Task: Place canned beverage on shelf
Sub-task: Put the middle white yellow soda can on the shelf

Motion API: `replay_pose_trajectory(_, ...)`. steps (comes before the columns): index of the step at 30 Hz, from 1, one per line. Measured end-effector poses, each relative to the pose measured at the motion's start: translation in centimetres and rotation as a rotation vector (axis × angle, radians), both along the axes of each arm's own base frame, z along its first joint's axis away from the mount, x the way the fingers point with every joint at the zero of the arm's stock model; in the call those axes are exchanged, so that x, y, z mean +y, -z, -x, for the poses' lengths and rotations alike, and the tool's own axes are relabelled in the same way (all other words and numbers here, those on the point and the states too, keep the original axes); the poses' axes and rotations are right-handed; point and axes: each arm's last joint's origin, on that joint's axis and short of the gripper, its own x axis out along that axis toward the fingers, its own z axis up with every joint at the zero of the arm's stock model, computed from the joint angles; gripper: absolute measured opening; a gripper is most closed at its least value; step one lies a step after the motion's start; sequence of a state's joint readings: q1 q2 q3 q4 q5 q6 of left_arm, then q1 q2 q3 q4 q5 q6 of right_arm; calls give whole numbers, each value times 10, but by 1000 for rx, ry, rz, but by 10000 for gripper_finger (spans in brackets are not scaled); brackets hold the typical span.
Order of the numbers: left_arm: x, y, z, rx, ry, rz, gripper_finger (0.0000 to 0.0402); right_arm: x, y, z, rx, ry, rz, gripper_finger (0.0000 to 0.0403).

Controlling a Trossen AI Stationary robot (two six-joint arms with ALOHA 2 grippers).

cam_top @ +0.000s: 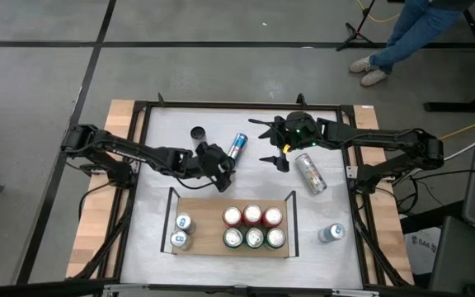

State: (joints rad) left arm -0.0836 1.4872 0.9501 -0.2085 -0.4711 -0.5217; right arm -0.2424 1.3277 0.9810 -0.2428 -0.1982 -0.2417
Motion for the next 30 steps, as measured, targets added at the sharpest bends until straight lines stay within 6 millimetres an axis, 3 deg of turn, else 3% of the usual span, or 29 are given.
replay_pose_trajectory(5, -6, 0, 1, -1, -13, -22, 317, 0, 0, 0, 0, 0, 0, 372)
replay_pose_trajectory(16, -11, 1, 2, 2, -22, -29, 247, 0, 0, 0, 0, 0, 0, 372)
replay_pose_trajectory(30, -11, 0, 2, -1, -22, -29, 240, 0, 0, 0, 0, 0, 0, 372)
